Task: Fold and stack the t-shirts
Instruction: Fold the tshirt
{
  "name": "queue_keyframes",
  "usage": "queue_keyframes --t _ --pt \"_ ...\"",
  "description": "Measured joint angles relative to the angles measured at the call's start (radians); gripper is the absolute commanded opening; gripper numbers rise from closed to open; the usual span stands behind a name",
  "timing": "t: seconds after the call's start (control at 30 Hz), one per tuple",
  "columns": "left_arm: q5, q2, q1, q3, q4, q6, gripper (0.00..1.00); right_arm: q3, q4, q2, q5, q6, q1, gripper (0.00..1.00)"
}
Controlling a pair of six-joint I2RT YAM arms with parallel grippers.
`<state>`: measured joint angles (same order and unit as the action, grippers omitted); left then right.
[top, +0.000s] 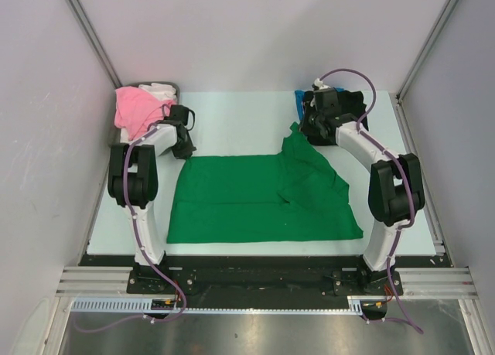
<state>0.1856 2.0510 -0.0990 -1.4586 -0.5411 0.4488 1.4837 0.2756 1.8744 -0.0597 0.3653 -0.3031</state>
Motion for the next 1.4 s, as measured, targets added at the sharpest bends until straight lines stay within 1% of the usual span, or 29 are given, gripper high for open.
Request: queue_keyframes --t 0.33,0.67,0.9,1.13,1.4 --pt "-0.01 -0.024 0.0 0.01 -0.013 -0.005 0.0 -0.032 0.041 -0.107 0.022 0.0 0.042 0.0" --pt "-0.006 -0.2 0.0 0.113 -0.047 0.006 0.0 -0.132 0.096 -0.266 0.06 -0.003 0.055 0.0" --pt "0.009 -0.307 0.0 0.248 -0.068 0.05 0.0 -0.24 0.144 -0.395 0.108 -0.008 0.057 0.0" --pt "0.024 -0.499 0.0 0.452 -0.072 0.112 0.0 -0.402 0.188 -0.592 0.15 -0.003 0.056 0.0" --pt "0.031 -0.698 -0.018 0.559 -0.08 0.143 0.0 -0.57 0.261 -0.761 0.175 0.029 0.035 0.0"
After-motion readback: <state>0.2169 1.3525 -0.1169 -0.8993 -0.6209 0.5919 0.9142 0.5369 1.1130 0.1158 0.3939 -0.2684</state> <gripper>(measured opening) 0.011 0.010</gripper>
